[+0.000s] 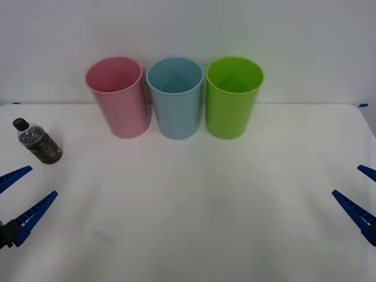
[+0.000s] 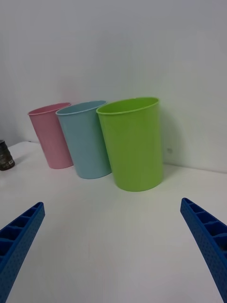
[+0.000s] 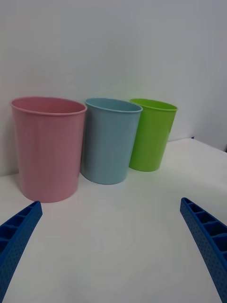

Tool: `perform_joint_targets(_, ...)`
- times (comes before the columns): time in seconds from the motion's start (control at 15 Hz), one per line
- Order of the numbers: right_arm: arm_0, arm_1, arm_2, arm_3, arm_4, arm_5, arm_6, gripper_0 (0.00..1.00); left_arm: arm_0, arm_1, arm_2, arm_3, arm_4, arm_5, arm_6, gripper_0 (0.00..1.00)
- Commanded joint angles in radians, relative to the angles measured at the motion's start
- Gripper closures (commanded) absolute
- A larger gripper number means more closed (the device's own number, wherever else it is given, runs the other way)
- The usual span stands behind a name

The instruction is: Grasp the object on the table and drop it into the matching bin: aluminum can to the light blue bin, PET bottle to the pink bin.

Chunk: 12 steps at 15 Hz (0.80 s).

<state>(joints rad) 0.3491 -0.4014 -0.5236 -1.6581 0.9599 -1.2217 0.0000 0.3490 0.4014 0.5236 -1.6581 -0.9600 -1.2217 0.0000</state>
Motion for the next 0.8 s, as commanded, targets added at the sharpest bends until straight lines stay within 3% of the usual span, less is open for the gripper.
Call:
perform_joint_targets(0.07,0.000,0.000,0.000,0.000,0.000,0.000,0.000,0.00,0.000,0.000,0.000,0.000,0.000,0.000,0.000,0.00)
perform_joint_targets(0.2,0.000,0.000,0.000,0.000,0.000,0.000,0.000,0.00,-0.007,-0.041,-0.022,0.012,-0.003,0.001,-0.002,0.00)
perform_joint_targets(0.53,0.000,0.000,0.000,0.000,0.000,0.000,0.000,0.00,0.013,-0.030,-0.025,0.011,0.006,0.027,-0.018,0.00)
perform_joint_targets(0.8,0.000,0.000,0.000,0.000,0.000,0.000,0.000,0.00,0.077,-0.030,-0.028,0.011,0.003,0.134,-0.112,0.00)
